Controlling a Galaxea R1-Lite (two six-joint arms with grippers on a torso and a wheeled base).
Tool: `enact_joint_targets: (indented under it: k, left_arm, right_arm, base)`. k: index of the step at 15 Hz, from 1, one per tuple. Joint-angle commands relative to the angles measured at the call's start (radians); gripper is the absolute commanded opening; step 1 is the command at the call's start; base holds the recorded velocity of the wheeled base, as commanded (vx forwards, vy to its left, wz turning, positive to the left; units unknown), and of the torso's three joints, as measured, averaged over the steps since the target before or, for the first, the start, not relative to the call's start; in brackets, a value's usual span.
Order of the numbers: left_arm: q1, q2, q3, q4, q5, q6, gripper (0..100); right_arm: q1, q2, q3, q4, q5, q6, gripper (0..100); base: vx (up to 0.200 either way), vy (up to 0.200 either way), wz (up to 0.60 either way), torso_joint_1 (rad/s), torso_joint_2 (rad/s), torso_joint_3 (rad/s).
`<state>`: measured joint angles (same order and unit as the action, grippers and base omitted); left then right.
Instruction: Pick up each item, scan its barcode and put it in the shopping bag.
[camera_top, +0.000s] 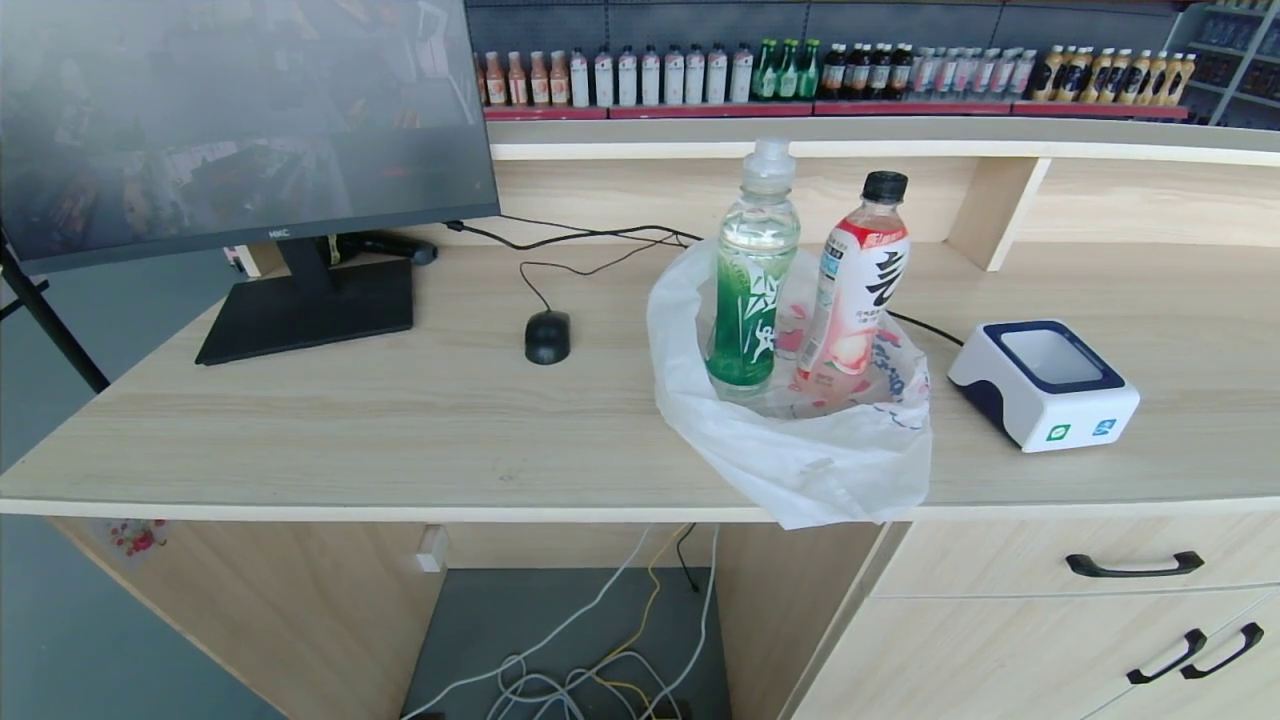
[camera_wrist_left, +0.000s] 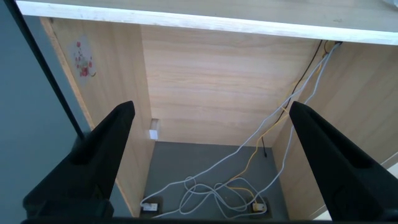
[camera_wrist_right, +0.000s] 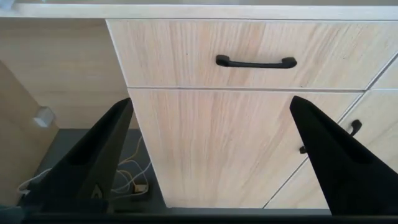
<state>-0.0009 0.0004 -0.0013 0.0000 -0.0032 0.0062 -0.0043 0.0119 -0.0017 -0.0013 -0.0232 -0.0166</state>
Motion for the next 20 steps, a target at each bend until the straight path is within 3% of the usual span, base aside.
enact_joint_targets:
  k: [1, 3, 8, 20]
  left_arm:
    - [0.001, 0.000, 0.000, 0.000, 0.000, 0.000, 100]
    - [0.001, 0.000, 0.000, 0.000, -0.001, 0.000, 100]
    - [0.001, 0.000, 0.000, 0.000, 0.000, 0.000, 100]
    - [0.001, 0.000, 0.000, 0.000, 0.000, -0.003, 100]
  right_arm:
    - [-0.003, -0.012, 0.000, 0.000, 0.000, 0.030, 100]
    - [-0.003, -0.012, 0.000, -0.002, 0.000, 0.037, 100]
    - [-0.003, -0.012, 0.002, 0.000, 0.000, 0.030, 100]
    - [-0.003, -0.012, 0.002, -0.002, 0.000, 0.029, 100]
  base:
    - [-0.200, 0.000, 0.00, -0.002, 0.01, -0.002]
    - [-0.200, 0.000, 0.00, 0.010, 0.00, 0.000]
    - [0.000, 0.000, 0.00, 0.000, 0.00, 0.000]
    - [0.000, -0.200, 0.00, 0.006, 0.00, 0.003]
